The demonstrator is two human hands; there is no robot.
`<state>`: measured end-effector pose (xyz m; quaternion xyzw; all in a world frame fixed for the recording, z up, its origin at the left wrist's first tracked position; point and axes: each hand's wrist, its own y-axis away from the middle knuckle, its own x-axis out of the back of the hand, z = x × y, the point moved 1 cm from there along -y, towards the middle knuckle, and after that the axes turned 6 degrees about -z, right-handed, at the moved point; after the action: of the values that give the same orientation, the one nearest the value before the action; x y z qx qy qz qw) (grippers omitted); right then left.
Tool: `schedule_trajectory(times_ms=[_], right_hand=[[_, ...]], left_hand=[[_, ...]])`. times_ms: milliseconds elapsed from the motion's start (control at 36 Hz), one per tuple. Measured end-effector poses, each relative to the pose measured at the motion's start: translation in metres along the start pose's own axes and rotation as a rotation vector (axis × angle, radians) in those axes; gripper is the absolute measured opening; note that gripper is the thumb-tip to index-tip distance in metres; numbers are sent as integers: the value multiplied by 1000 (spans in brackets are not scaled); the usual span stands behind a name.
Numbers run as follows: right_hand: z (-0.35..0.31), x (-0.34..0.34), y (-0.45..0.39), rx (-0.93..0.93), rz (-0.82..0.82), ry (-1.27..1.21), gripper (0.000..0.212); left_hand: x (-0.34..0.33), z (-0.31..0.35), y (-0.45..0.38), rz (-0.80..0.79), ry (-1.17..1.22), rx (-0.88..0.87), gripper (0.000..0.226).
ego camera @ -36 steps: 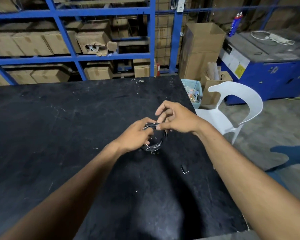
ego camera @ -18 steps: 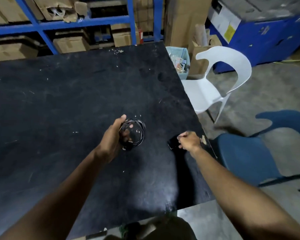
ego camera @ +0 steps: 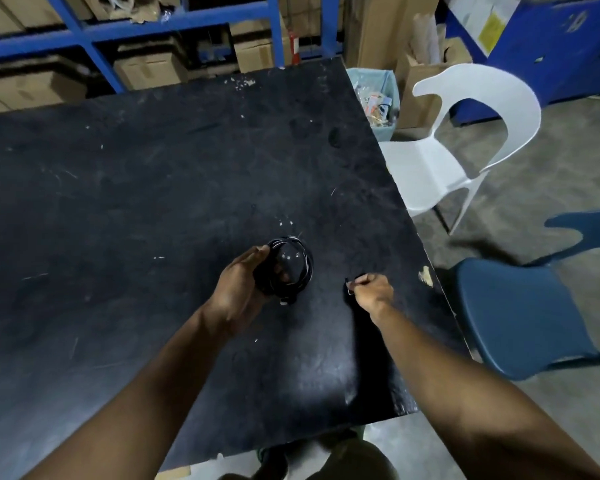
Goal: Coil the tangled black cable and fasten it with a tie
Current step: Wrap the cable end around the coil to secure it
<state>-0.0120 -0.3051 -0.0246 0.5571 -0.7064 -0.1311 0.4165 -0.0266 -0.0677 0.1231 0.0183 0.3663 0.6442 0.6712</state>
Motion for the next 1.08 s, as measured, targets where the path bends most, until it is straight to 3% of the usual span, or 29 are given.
schedule_trajectory(times_ms=[111, 194, 417, 611, 750, 833, 1083], right_hand=[[-6, 4, 7, 104, -47, -62, 13], [-22, 13, 18, 251, -161, -138, 21], [-82, 56, 73, 650, -283, -226, 28], [-122, 75, 138, 822, -482, -221, 22], [-138, 72, 178, 906, -543, -91, 10], [-142, 61, 190, 932, -515, 25, 11], [-143, 35, 197, 954, -127, 117, 18]], left_hand=[[-2, 4, -2, 35, 46, 35, 28], [-1, 9, -5, 31, 57, 45, 28], [-5, 25, -2, 35, 14, 8, 24], [-21, 38, 7, 87, 24, -14, 25], [-26, 46, 17, 64, -52, -148, 25], [-27, 45, 25, 51, -157, -234, 25], [-39, 41, 42, 82, -409, -463, 22]])
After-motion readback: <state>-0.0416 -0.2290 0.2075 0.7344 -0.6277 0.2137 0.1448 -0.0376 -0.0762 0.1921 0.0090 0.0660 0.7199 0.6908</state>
